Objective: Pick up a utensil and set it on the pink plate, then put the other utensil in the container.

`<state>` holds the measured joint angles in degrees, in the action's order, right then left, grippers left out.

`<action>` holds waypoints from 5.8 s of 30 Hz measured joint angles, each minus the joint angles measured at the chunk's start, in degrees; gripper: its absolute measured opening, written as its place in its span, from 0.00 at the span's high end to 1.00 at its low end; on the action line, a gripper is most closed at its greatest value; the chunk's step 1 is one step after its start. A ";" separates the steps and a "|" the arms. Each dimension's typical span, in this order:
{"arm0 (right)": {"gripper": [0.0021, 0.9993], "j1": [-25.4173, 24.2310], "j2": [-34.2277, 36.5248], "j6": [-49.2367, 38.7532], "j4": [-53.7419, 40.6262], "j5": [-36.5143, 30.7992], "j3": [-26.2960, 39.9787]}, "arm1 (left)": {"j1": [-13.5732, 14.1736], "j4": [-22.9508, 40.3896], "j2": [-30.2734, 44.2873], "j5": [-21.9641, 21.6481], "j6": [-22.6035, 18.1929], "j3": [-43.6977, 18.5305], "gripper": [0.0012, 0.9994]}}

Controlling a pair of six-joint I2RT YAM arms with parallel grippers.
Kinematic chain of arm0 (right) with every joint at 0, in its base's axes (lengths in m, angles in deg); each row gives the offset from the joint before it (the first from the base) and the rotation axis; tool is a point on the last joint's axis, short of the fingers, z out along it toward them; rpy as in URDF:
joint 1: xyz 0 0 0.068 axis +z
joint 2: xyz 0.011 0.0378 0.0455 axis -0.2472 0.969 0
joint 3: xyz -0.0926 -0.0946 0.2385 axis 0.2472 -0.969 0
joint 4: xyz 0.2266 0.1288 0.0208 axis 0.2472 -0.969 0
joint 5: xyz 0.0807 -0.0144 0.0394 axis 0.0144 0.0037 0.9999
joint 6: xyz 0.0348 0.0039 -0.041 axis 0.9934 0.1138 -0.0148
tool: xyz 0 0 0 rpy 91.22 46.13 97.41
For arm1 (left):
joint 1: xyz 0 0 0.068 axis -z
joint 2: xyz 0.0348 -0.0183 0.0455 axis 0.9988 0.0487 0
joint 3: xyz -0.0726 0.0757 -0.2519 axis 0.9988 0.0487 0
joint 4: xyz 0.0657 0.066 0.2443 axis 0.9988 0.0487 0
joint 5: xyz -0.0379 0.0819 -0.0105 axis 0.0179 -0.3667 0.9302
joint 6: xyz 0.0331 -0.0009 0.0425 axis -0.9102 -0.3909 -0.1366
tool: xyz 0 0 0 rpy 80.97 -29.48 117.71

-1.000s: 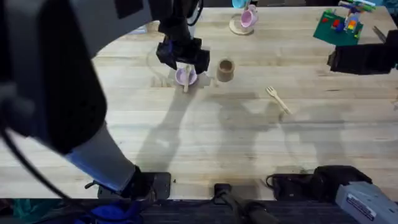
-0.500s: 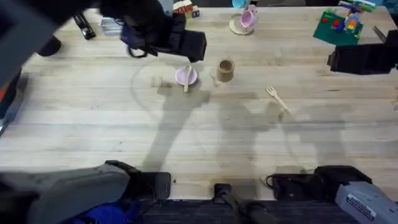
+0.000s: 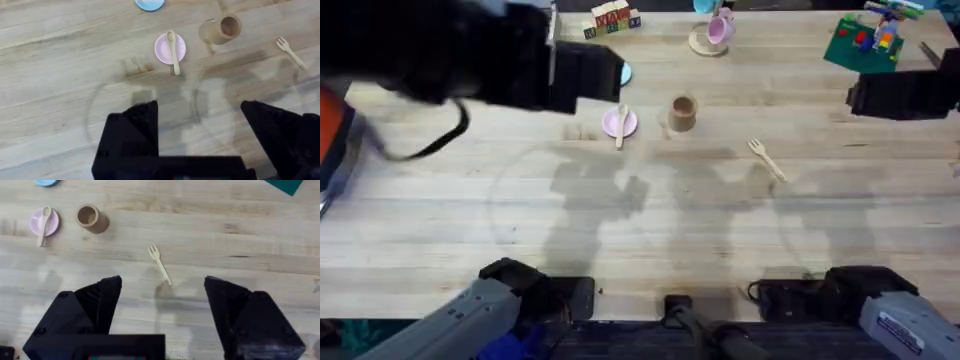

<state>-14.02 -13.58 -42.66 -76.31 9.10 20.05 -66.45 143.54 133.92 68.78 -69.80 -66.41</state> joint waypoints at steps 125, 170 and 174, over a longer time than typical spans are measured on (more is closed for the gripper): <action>0.00 6.01 45.52 -29.38 19.78 -1.20 -14.23 | 0.00 -23.65 -20.02 19.58 -31.40 32.94 0.01; 0.97 5.97 45.00 -26.60 20.73 -1.33 -15.50 | 0.00 -23.66 -20.02 19.58 -31.40 32.94 0.01; 0.97 5.97 44.94 -26.60 20.59 -1.31 -15.39 | 0.00 -23.65 -20.02 19.58 -31.40 32.94 0.01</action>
<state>-8.05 31.36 -69.26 -55.72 7.79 4.67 -66.45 119.89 113.90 88.36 -101.20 -33.47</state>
